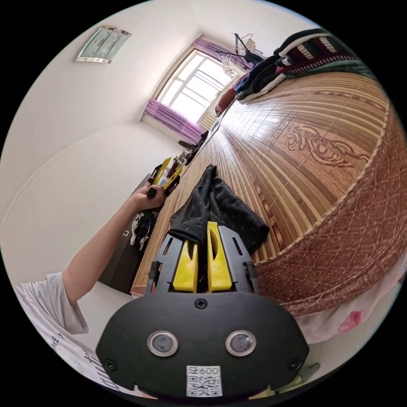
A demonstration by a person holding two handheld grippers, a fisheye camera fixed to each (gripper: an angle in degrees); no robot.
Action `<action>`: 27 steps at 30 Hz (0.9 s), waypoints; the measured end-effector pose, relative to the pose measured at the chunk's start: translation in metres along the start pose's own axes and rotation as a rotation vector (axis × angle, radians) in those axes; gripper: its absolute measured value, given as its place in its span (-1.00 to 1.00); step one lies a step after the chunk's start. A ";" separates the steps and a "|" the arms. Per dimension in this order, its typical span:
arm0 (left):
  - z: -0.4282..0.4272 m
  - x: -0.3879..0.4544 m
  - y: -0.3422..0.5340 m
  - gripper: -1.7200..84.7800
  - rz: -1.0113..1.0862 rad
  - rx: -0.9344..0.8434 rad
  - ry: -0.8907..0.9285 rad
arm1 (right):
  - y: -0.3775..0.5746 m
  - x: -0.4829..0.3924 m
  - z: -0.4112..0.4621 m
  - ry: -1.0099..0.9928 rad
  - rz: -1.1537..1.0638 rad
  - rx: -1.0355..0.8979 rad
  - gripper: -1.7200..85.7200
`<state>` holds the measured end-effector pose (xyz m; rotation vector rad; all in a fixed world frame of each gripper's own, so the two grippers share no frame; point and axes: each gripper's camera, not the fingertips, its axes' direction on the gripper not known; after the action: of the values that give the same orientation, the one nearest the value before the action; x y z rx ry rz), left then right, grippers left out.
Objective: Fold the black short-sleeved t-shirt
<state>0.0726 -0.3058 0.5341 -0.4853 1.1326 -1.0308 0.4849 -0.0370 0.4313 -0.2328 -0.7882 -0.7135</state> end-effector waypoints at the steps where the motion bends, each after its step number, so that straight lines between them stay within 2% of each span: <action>1: -0.005 0.001 0.004 -0.78 0.044 0.005 -0.046 | 0.000 0.000 -0.005 -0.030 0.016 0.012 -0.98; 2: -0.007 0.003 0.005 -0.78 0.071 -0.008 -0.092 | 0.002 0.001 -0.011 -0.051 0.038 0.035 -0.98; 5: -0.013 0.018 0.012 -0.79 0.299 -0.120 -0.404 | 0.007 0.004 -0.030 -0.068 0.097 0.117 -0.98; 7: -0.012 0.022 0.026 -0.79 0.479 -0.220 -0.698 | 0.010 0.005 -0.041 -0.066 0.119 0.159 -0.98; 8: -0.010 0.021 0.031 -0.79 0.521 -0.243 -0.775 | 0.010 0.005 -0.047 -0.046 0.132 0.177 -0.98; 9: -0.006 0.016 0.041 -0.79 0.594 -0.280 -0.924 | 0.010 0.005 -0.049 -0.034 0.140 0.178 -0.98; 12: 0.009 -0.011 0.062 -0.81 0.735 -0.398 -1.149 | 0.005 -0.004 -0.049 -0.017 0.125 0.145 -0.98; 17: 0.019 -0.049 0.091 -0.92 0.872 -0.401 -1.230 | -0.011 -0.058 -0.017 0.237 -0.017 -0.025 -0.98; 22: 0.008 -0.080 0.144 -0.95 0.957 -0.445 -1.467 | -0.031 -0.115 0.035 0.451 -0.269 -0.221 -0.98; 24: -0.025 -0.100 0.177 -0.95 0.956 -0.391 -1.531 | -0.037 -0.126 0.062 0.464 -0.310 -0.319 -0.98; 27: -0.086 -0.122 0.212 -0.95 0.881 -0.351 -1.513 | -0.049 -0.136 0.090 0.393 -0.341 -0.392 -0.98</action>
<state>0.0763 -0.0850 0.3988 -0.7261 0.0295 0.4081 0.3351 0.0344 0.3938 -0.3027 -0.3063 -1.1953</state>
